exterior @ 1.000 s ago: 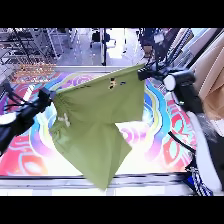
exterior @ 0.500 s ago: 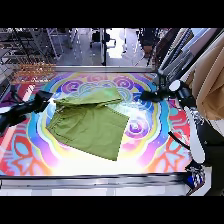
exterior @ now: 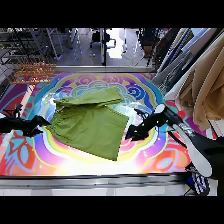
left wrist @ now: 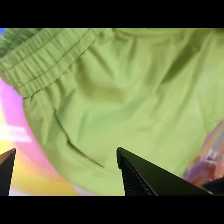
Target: Fold the clothes and pants, and hang the long-sleeved shirts on hangers.
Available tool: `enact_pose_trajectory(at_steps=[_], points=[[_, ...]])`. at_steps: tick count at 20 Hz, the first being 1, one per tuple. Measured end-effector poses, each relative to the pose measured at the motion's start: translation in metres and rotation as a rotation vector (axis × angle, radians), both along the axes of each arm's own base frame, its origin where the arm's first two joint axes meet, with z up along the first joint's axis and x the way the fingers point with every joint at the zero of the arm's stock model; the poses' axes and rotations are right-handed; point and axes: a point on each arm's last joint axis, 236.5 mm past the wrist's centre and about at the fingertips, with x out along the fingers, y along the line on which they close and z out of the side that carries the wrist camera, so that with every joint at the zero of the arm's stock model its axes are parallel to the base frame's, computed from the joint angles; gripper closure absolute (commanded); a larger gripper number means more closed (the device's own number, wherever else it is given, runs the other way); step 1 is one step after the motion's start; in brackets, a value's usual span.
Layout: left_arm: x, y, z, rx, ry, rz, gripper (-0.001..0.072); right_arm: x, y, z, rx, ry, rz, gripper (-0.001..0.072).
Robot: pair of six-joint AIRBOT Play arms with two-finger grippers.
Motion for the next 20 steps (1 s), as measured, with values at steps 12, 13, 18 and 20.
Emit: enact_pose_trajectory(at_steps=[12, 13, 18, 20], points=[[0.032, -0.001, -0.056, -0.088, 0.059, 0.200, 0.0480, -0.055, 0.071, -0.051, 0.000, -0.001, -0.100, 0.0397], [0.038, 0.001, -0.058, -0.092, 0.046, 0.226, 0.0612, -0.052, 0.073, -0.053, -0.004, -0.017, -0.112, 0.0500], [0.050, -0.002, -0.062, -0.140, 0.030, 0.278, 0.0703, -0.059, 0.089, -0.055, 0.000, -0.067, -0.067, 0.0702], [0.051, -0.004, -0.057, -0.148, 0.001, 0.249, 0.0705, -0.065, 0.092, -0.045, 0.008, -0.099, -0.020, 0.0703]])
